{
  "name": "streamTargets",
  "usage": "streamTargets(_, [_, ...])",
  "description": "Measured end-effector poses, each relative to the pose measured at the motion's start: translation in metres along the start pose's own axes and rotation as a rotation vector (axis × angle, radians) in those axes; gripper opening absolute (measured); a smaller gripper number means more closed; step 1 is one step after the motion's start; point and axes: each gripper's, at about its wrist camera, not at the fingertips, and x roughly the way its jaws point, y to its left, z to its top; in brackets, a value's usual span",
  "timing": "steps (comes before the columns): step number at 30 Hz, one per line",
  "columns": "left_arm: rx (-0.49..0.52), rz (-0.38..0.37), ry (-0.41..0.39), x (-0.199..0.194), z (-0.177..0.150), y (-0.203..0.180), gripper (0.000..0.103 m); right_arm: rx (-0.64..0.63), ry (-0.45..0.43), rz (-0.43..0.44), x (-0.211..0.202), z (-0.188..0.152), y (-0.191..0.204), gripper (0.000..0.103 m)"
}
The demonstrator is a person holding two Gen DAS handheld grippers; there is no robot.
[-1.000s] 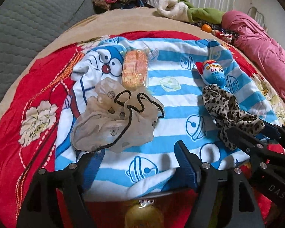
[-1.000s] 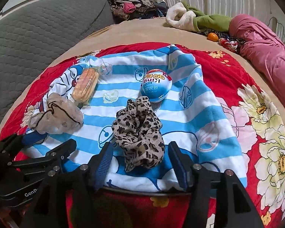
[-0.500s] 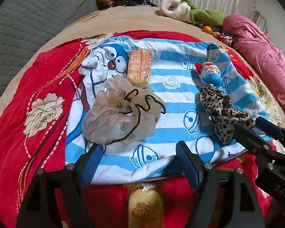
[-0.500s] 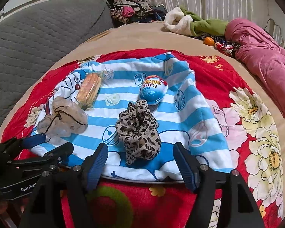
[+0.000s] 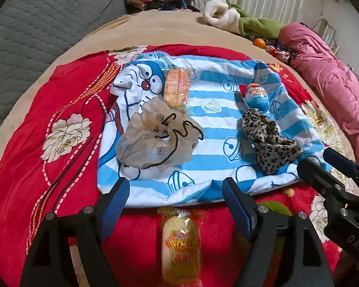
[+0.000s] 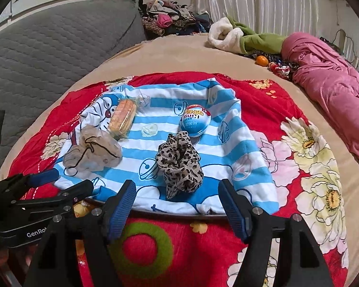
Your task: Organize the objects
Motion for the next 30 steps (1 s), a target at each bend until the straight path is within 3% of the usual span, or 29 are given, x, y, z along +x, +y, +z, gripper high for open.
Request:
streamTargets(13, [-0.004, -0.025, -0.090, -0.066, -0.008, 0.000, 0.082, -0.005, -0.089, -0.010, -0.060, 0.000, 0.009, 0.082])
streamTargets(30, [0.004, -0.048, -0.208, -0.158, -0.026, -0.001, 0.083, -0.025, -0.221, -0.007, -0.148, -0.004, 0.028, 0.087])
